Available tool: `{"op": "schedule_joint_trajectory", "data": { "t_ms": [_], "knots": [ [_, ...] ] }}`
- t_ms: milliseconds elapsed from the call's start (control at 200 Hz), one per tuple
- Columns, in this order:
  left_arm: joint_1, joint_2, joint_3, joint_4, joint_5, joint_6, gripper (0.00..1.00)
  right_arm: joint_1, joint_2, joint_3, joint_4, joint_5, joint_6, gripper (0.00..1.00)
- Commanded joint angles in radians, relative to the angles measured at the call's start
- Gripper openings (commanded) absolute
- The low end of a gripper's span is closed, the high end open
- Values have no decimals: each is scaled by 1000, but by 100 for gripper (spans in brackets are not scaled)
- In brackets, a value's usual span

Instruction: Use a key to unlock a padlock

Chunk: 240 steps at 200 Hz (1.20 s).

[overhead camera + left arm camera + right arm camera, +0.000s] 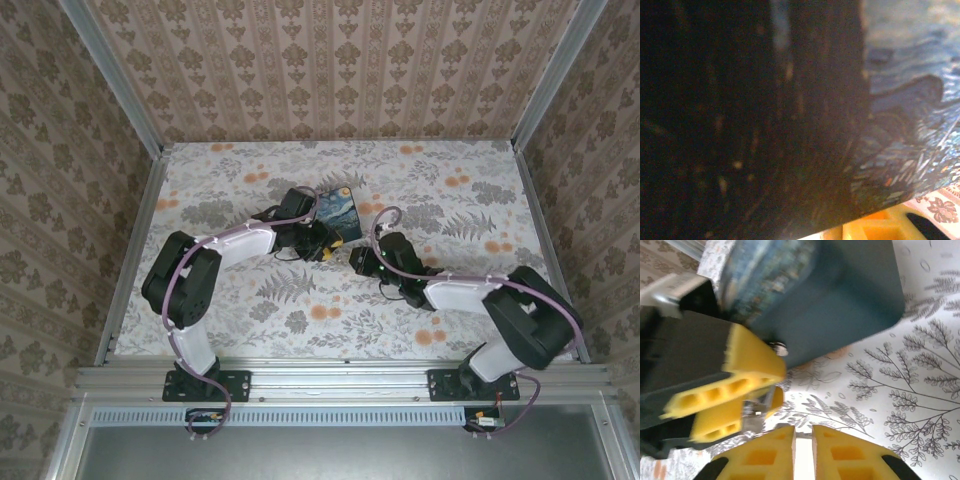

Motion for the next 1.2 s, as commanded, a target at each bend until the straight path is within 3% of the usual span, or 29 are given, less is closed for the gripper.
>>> {"op": "schedule_joint_trajectory", "data": {
  "t_ms": [0,235,450,1195],
  "knots": [
    [7,-17,-23,-61,44,-40,0,10,-63,80,-181,-13,-213,26],
    [5,-14,-17,-62,34,-44,0,32,-4,154,-247,-90,-244,33],
    [4,-14,-16,-66,30,-45,0,56,59,195,-261,-98,-251,34],
    [4,-26,-41,-51,40,-46,0,53,115,189,-156,-18,-186,21]
  ]
}}
